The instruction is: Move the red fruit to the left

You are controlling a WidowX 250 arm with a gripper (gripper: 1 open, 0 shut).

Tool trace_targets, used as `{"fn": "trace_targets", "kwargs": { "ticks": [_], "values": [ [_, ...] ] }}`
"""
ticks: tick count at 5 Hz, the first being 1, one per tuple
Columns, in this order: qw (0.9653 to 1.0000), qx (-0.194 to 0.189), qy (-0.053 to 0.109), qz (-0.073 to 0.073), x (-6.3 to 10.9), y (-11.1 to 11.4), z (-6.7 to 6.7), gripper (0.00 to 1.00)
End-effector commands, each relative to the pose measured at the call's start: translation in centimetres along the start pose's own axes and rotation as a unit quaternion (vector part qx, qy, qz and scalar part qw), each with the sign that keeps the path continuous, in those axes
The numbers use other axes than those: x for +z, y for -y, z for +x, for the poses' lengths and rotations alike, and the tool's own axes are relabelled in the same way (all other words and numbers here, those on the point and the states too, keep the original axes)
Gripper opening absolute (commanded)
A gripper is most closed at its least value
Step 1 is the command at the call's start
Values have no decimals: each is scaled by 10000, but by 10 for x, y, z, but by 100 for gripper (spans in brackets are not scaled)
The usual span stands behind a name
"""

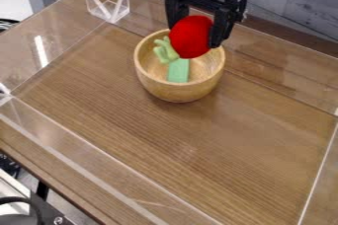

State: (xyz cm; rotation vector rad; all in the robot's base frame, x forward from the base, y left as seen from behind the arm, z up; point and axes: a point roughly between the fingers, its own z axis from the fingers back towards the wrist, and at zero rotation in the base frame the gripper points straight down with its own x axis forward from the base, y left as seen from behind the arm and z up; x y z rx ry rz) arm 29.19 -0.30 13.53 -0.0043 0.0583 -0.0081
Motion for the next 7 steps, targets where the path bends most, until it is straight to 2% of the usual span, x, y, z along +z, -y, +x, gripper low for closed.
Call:
{"fn": "trace_targets", "kwargs": {
  "ticks": [1, 2, 3, 4, 5, 7],
  "values": [
    [9995, 298, 113, -59, 16, -4, 0, 0],
    [9959, 856, 270, -102, 22, -14, 1, 0],
    [9890, 1412, 418, -157, 28, -29, 2, 0],
    [9800, 1904, 539, -190, 42, -56, 7, 0],
    [9671, 2471, 569, -180, 47, -93, 12, 0],
    [9755, 2158, 422, -29, 14, -133, 6, 0]
  ]
}}
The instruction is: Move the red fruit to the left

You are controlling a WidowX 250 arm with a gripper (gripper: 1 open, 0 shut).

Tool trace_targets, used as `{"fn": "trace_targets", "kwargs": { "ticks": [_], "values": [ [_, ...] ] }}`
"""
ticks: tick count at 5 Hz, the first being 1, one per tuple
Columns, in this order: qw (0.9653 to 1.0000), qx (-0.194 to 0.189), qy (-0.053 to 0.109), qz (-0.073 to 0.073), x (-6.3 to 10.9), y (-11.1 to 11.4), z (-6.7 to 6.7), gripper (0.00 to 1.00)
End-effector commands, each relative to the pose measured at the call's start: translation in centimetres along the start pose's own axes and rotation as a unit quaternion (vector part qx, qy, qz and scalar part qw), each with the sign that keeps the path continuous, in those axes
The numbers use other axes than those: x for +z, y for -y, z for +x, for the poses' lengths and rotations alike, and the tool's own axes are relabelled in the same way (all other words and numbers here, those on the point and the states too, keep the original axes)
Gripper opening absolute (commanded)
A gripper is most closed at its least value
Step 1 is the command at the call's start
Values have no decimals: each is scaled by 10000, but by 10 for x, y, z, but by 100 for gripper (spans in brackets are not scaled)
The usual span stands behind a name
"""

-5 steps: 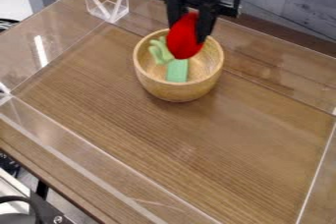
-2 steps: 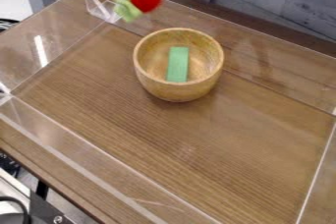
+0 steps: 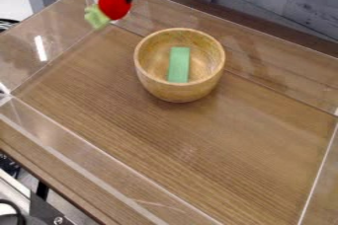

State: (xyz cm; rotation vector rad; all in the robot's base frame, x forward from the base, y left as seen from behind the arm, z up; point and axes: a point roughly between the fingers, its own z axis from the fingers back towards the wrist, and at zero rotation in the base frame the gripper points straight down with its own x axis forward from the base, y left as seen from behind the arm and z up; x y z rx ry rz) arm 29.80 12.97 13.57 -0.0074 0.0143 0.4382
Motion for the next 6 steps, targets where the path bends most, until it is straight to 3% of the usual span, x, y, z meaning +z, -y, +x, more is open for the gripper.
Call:
{"fn": "trace_targets", "kwargs": {
  "ticks": [1, 3, 5, 6],
  "values": [
    [9997, -133, 168, 67, 3, -18, 16, 0],
    [9997, -176, 110, 97, -8, -45, 48, 0],
    [10000, 81, -10, 57, -17, -53, 55, 0],
    [9989, 460, -75, 9, -17, -51, 59, 0]
  ]
}}
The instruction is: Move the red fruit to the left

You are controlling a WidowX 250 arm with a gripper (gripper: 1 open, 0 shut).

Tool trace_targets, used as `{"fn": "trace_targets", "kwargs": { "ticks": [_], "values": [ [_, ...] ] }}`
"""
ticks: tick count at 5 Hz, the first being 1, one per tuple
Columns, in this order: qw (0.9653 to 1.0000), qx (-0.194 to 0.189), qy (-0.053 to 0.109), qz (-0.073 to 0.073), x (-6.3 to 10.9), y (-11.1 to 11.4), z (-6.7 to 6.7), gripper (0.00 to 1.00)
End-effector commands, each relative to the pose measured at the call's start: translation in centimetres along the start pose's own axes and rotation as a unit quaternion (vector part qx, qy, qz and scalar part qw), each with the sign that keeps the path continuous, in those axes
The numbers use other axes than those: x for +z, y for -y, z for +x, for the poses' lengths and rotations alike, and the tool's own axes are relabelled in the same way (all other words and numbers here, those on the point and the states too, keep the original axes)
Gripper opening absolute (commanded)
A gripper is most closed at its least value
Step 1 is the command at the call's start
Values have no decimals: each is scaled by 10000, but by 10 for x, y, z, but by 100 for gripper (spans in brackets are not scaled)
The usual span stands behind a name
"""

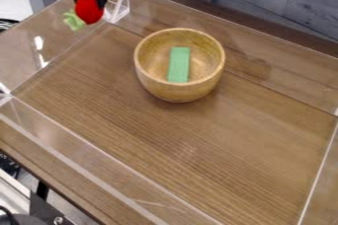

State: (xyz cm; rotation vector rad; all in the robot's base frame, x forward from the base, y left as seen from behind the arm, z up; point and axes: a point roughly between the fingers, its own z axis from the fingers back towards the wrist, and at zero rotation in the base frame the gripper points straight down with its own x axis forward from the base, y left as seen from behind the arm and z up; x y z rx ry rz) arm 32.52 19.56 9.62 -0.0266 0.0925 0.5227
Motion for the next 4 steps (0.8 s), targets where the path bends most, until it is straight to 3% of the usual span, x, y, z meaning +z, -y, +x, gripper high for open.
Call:
{"fn": "trace_targets", "kwargs": {
  "ticks": [1, 3, 4],
  "values": [
    [9988, 411, 247, -44, 22, -1, 7, 0],
    [9987, 493, 130, -79, -7, 24, -13, 0],
    [9969, 738, 107, -268, 10, 31, -15, 0]
  ]
}}
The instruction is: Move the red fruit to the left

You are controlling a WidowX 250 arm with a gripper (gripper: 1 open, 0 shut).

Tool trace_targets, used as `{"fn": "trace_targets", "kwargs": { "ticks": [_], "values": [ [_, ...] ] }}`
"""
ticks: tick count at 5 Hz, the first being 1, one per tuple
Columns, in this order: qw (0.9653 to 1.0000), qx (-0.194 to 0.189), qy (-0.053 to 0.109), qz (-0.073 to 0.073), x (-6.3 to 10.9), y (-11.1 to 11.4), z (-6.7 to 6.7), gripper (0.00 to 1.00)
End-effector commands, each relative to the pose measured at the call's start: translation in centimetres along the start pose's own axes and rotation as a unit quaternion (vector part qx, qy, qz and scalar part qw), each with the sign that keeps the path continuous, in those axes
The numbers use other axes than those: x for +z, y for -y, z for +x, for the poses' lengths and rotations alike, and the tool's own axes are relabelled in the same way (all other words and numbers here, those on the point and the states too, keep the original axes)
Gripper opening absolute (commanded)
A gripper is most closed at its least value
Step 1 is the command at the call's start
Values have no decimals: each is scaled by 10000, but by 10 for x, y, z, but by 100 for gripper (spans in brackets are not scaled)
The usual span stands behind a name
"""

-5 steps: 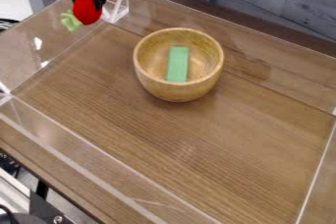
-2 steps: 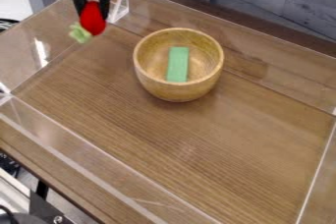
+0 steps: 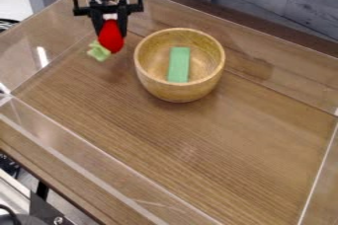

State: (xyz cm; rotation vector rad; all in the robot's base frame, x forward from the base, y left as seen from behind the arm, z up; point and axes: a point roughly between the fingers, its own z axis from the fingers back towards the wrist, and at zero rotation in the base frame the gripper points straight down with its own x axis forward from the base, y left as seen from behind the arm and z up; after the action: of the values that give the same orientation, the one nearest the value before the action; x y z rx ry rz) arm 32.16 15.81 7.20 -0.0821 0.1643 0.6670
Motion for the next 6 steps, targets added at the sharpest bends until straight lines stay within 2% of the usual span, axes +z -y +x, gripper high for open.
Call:
{"fn": "trace_targets", "kwargs": {
  "ticks": [1, 2, 3, 4, 6],
  "values": [
    [9979, 291, 501, -294, 53, 4, -1, 0],
    [9950, 741, 497, -446, 60, 4, -1, 0],
    [9899, 1202, 503, -560, 64, 1, 0, 0],
    [9924, 1031, 578, -339, 43, -7, 10, 0],
    [9950, 681, 723, 33, -2, -19, 0, 0]
  ]
}}
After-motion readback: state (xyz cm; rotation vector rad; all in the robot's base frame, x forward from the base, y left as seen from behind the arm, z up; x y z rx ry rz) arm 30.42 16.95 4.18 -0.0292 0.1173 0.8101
